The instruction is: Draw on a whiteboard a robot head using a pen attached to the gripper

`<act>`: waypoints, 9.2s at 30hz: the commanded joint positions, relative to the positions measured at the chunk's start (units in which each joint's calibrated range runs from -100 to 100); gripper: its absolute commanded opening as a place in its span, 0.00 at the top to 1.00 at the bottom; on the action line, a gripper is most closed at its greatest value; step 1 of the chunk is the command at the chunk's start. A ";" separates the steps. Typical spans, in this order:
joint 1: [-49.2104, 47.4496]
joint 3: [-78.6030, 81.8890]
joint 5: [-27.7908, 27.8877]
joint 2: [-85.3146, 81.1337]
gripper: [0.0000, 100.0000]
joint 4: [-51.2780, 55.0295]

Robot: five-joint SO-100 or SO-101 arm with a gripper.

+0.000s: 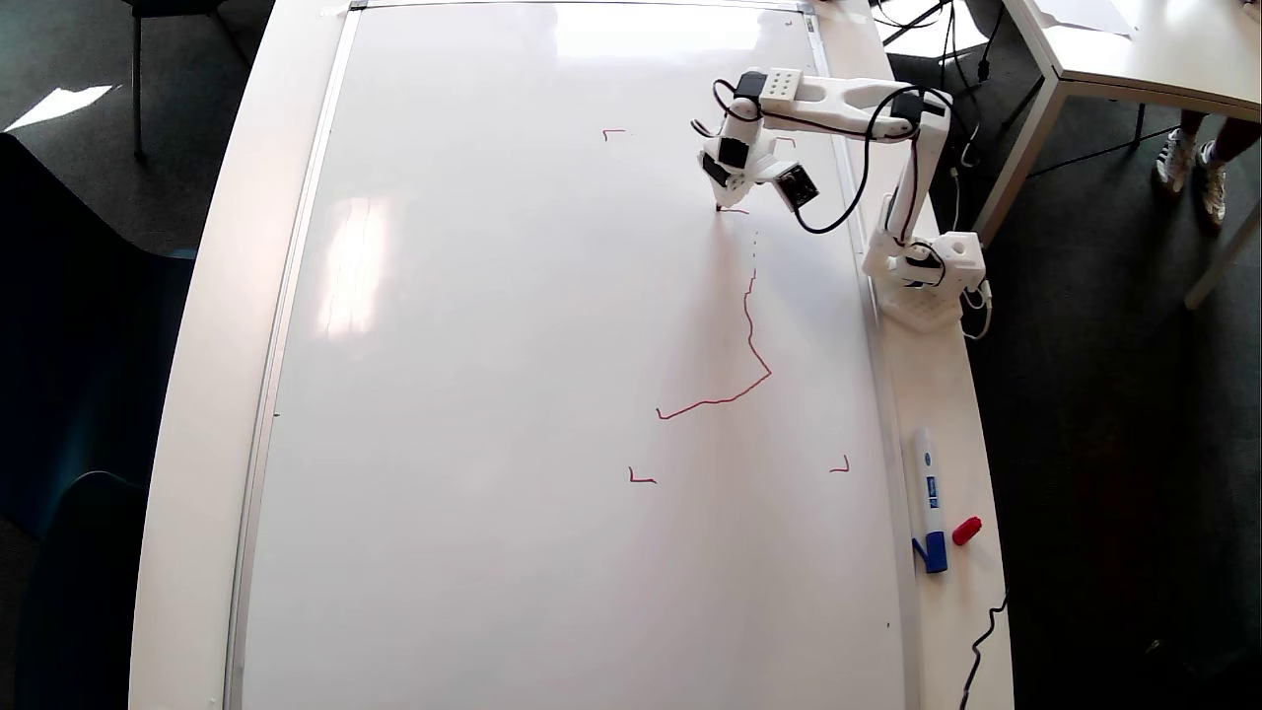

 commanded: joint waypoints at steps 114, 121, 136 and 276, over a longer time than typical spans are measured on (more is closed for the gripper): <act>-42.00 -43.52 -20.00 18.83 0.99 15.20; -42.89 -43.43 -20.05 19.25 0.99 14.59; -43.18 -43.52 -20.64 25.62 0.99 13.98; -17.55 -11.47 -5.09 0.04 0.99 10.77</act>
